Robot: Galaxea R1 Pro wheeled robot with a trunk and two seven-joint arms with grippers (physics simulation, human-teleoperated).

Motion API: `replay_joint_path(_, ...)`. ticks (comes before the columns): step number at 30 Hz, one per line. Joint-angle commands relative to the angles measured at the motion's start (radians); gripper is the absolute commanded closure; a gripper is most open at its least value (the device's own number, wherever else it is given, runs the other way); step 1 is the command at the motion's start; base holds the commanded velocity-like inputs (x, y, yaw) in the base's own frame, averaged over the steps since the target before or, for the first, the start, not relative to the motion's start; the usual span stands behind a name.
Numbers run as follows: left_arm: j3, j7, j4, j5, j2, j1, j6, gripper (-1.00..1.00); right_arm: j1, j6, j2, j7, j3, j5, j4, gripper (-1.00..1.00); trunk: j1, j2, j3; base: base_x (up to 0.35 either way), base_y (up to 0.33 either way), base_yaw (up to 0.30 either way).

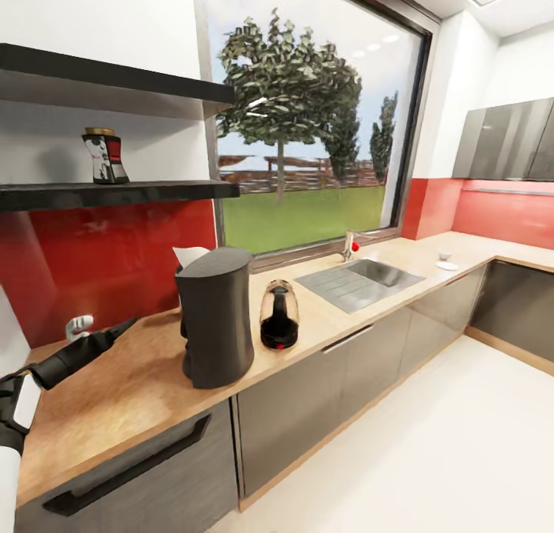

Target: Set up a coffee station on the kitchen countertop: keep the coffee maker on the countertop, move the bottle of coffee from the kitchen shelf to the counter next to the coffee maker, place a paper coffee filter on top of the coffee maker, put the saucer next to the coffee maker with the coffee cup on the saucer, and place the electric kettle next to the coffee maker.

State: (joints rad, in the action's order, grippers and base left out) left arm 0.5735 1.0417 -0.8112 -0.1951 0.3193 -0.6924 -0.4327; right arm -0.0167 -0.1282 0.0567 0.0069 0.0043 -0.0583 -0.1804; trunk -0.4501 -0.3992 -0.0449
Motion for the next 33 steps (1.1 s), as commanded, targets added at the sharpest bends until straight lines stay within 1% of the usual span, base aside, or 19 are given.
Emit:
replay_joint_path(1, 0.002, 0.003, 0.001, -0.003, 0.000, 0.000, -0.009, -1.00, 0.000, -0.004, 0.000, 0.001, 0.001, -0.006, 0.001, -1.00, 0.000, -0.001, 0.000, -0.250, -0.167, 0.263)
replay_joint_path(5, 0.005, 0.002, 0.001, -0.003, 0.000, 0.000, -0.008, -1.00, 0.000, -0.004, 0.000, 0.001, 0.002, -0.006, 0.001, -1.00, 0.000, -0.001, -0.001, -0.261, -0.103, 0.168)
replay_joint_path(10, -0.002, 0.002, 0.001, -0.003, -0.002, 0.001, -0.006, -1.00, 0.000, -0.005, -0.003, 0.001, 0.000, -0.005, 0.001, -1.00, 0.000, -0.001, -0.001, -0.011, -0.002, 0.022)
replay_joint_path(12, -0.004, 0.001, 0.001, -0.003, -0.003, 0.001, -0.006, -1.00, 0.000, -0.005, -0.010, 0.001, 0.000, -0.005, 0.001, -1.00, 0.000, -0.001, -0.001, 0.000, 0.000, 0.156)
replay_joint_path(15, -0.005, 0.002, 0.001, -0.003, -0.004, 0.001, -0.006, -1.00, 0.000, -0.005, -0.015, 0.001, 0.000, -0.005, 0.001, -1.00, 0.000, -0.001, -0.001, 0.000, 0.000, 0.217)
replay_joint_path(20, -0.010, 0.002, -0.001, -0.003, -0.007, 0.001, -0.002, -1.00, 0.000, -0.005, -0.017, 0.001, 0.000, -0.006, 0.001, -1.00, 0.000, -0.001, -0.001, 0.000, -0.015, 0.242)
replay_joint_path(26, -0.020, -0.003, -0.001, -0.003, -0.009, 0.001, -0.001, -1.00, 0.000, -0.005, -0.017, 0.001, 0.000, -0.005, 0.001, -1.00, 0.000, -0.001, -0.001, 0.000, -0.142, 0.245)
replay_joint_path(33, -0.017, -0.005, 0.001, -0.003, -0.012, 0.001, -0.001, -1.00, 0.000, -0.005, -0.017, 0.001, 0.000, -0.005, 0.001, -1.00, 0.000, -0.001, -0.001, 0.000, -0.069, 0.061)
